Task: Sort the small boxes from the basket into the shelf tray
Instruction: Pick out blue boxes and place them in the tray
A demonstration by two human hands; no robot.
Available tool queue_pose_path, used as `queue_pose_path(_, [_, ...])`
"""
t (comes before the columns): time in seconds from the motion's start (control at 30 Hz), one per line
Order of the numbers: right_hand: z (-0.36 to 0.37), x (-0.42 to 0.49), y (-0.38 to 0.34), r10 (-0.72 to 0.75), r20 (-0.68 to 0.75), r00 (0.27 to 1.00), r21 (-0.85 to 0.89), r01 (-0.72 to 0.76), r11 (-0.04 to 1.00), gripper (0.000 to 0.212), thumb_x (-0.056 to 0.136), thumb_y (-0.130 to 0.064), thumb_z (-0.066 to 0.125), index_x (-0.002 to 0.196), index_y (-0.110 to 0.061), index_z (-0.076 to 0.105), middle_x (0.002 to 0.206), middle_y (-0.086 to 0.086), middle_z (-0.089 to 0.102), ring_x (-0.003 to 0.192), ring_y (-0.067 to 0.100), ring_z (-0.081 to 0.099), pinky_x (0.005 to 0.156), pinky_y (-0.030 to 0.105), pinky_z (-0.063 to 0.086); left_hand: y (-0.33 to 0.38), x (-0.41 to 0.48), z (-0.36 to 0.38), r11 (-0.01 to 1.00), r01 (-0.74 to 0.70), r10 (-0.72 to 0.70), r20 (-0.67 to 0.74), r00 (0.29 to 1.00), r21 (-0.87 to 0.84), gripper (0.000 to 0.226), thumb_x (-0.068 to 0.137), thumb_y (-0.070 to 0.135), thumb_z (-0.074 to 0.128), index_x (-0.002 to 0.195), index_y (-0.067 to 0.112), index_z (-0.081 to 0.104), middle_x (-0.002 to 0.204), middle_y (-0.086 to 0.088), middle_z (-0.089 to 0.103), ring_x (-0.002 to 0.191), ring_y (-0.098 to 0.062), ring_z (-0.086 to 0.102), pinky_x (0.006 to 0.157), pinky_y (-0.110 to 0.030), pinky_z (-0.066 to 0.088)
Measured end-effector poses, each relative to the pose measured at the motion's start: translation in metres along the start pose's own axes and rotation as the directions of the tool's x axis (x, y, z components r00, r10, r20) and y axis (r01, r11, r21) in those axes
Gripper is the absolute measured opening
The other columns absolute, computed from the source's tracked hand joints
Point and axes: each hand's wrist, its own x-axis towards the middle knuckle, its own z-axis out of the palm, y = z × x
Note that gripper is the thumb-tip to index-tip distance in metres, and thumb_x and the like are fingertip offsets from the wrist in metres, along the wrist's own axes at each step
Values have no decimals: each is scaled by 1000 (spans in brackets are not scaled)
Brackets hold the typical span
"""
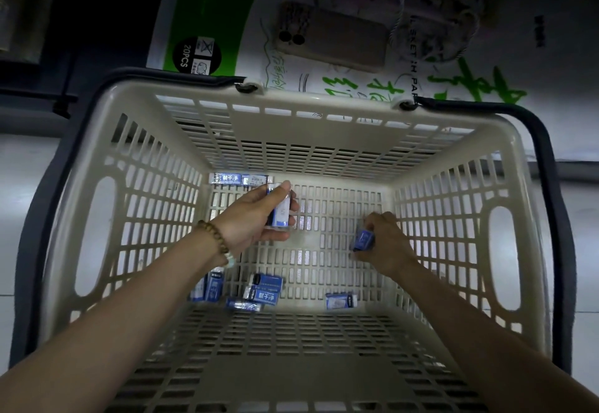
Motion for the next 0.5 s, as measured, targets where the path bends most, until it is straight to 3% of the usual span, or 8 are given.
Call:
queue_pose_path(0.1, [-1, -1, -11, -55, -27, 998, 38, 56, 998, 29, 76, -11, 76, 85, -17, 49, 88, -3, 51, 75, 12, 51, 71, 23, 38, 0, 2, 0, 1000, 7, -7, -8, 1000, -29, 28, 88, 36, 53, 98, 12, 62, 80, 2, 64, 63, -6, 62, 51, -18, 52])
queue_pose_path(0.2, [-15, -4, -43, -39, -94, 995, 289, 65, 955, 13, 85, -14, 68, 81, -11, 55, 75, -1, 63, 68, 12, 60, 66, 27, 48, -1, 4, 1, 991, -14, 16, 12, 1000, -132, 27, 85, 34, 56, 95, 10, 61, 75, 0, 63, 61, -8, 63, 52, -20, 52])
queue_pose_path(0.23, [-25, -8, -56, -5, -101, 995, 481, 53, 875, 11, 85, -12, 67, 87, -6, 58, 80, 4, 67, 70, 14, 64, 67, 25, 53, 1, 4, 2, 986, -33, 38, 31, 999, -162, 27, 81, 35, 58, 92, 10, 61, 74, 0, 63, 61, -8, 63, 53, -20, 52])
queue_pose_path(0.27, [-36, -14, -68, 13, -86, 996, 680, 49, 732, 14, 85, -8, 66, 95, -4, 58, 84, 8, 70, 71, 16, 67, 67, 23, 56, 2, 4, 2, 979, -50, 61, 50, 997, -195, 29, 76, 37, 60, 88, 11, 60, 73, 1, 64, 62, -7, 64, 53, -21, 53])
queue_pose_path(0.33, [-57, -29, -90, -44, -48, 998, 900, 63, 432, 21, 84, -3, 64, 102, -7, 55, 85, 10, 73, 72, 18, 71, 67, 22, 57, 7, 2, 3, 964, -68, 89, 69, 994, -259, 35, 68, 43, 60, 83, 11, 59, 69, 1, 66, 62, -8, 64, 54, -21, 53])
queue_pose_path(0.4, [-74, -45, -106, -121, -43, 992, 937, 82, 340, 21, 82, -4, 64, 99, -13, 56, 83, 7, 74, 74, 20, 72, 66, 21, 56, 11, -2, 7, 951, -75, 98, 63, 993, -299, 40, 64, 47, 59, 83, 11, 59, 65, 1, 66, 61, -9, 65, 54, -22, 54])
queue_pose_path(0.5, [-89, -65, -126, -92, -26, 995, 931, 57, 361, 13, 84, -13, 64, 95, -16, 58, 87, 10, 73, 77, 20, 73, 64, 20, 56, 23, -12, 10, 951, -91, 111, 52, 993, -296, 44, 65, 50, 55, 87, 11, 58, 66, 1, 66, 61, -9, 66, 55, -23, 54])
